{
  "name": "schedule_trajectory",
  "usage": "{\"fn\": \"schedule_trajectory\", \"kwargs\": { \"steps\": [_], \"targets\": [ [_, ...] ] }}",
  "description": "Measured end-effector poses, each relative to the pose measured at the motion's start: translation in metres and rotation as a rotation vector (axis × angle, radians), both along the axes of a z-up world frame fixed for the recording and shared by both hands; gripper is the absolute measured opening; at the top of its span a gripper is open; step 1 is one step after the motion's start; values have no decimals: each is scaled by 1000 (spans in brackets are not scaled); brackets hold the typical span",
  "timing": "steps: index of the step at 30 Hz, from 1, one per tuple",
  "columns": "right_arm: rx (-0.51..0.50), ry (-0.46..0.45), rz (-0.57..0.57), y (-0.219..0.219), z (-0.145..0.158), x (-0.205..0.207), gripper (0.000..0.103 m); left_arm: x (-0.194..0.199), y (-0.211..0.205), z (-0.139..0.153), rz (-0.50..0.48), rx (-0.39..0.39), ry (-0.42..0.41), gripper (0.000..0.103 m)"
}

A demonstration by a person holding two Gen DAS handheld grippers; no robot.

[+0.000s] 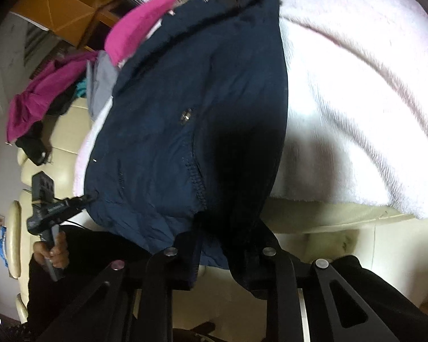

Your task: Fold large clothes

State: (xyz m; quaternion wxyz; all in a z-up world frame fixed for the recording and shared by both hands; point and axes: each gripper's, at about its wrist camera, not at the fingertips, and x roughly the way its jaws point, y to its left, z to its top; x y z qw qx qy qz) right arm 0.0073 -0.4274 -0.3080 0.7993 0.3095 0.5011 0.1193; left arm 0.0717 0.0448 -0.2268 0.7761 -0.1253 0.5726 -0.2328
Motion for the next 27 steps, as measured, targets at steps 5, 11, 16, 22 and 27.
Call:
{"fn": "schedule_trajectory", "kwargs": {
  "steps": [5,11,16,22,27],
  "targets": [
    [8,68,-19,-2,-17,7,30,-6,1,-2,-8,-27,10,18],
    [-44,60,-3,9,-21,16,70,11,-8,-19,28,56,69,41],
    [-102,44,5,9,-14,12,27,10,-19,-13,-25,78,18,25],
    [-40,-53,4,2,7,0,25,9,-18,-10,-26,65,3,22],
    [-49,63,-9,3,-21,18,51,17,-36,-21,-49,134,26,43]
  ]
}}
